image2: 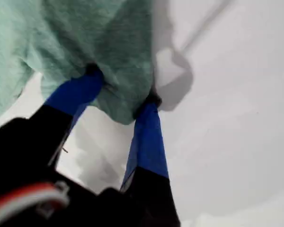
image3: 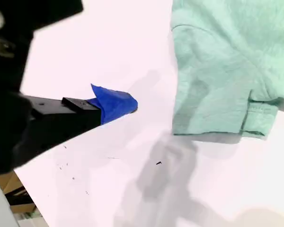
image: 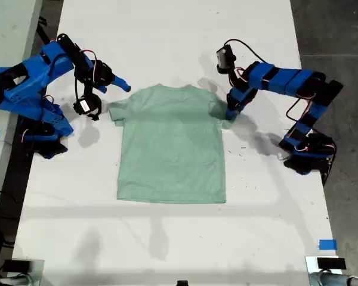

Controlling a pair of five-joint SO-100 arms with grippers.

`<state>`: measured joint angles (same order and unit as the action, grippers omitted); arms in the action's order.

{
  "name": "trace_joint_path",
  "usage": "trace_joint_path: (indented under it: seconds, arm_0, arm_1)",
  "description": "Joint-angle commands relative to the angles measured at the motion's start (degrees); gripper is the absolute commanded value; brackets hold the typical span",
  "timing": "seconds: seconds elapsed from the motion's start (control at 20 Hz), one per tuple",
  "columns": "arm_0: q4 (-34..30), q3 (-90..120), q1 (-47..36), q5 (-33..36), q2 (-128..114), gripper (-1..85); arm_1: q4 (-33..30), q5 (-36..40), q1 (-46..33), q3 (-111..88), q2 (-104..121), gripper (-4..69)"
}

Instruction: Fold tshirt

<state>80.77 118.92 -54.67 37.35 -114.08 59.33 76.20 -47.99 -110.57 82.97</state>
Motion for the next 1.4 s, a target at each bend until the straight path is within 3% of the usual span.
trace_joint_path:
  seconds: [0.0, 0.25, 0.6, 0.9, 1.05, 1.1, 1.2, 1.35]
  arm_0:
    - [-0.26, -0.53, 0.88, -0.44, -2.64, 33.6]
    - [-0.7, -0.09, 1.58, -0.79, -2.72, 33.3]
    - [-1.14, 0.35, 1.85, -1.32, -2.72, 33.3]
    - [-2.02, 0.35, 3.16, -2.64, -1.85, 33.3]
    - [-2.2, 0.35, 3.78, -3.25, -1.85, 33.4]
    - [-2.37, 0.35, 3.96, -3.34, -1.85, 33.4]
    - [-2.46, 0.26, 4.13, -3.52, -1.49, 33.3]
    - [-2.9, -0.09, 4.31, -3.78, -1.05, 33.2]
  arm_1:
    - [2.29, 0.97, -0.62, 3.69, -0.7, -0.7]
    - [6.24, 0.7, 0.09, 7.47, -0.97, -1.2]
    - [27.6, -4.22, 7.82, 32.78, 6.15, -1.2]
    - [28.12, -17.05, 21.27, 57.57, -11.78, -1.2]
    - [23.2, -21.18, 24.35, 61.44, -20.3, -1.3]
    - [21.09, -22.76, 24.87, 61.7, -22.24, 1.8]
    - [19.78, -25.05, 25.05, 62.75, -24.52, 39.4]
    - [21.27, -24.7, 24.79, 66.36, -24.08, 34.4]
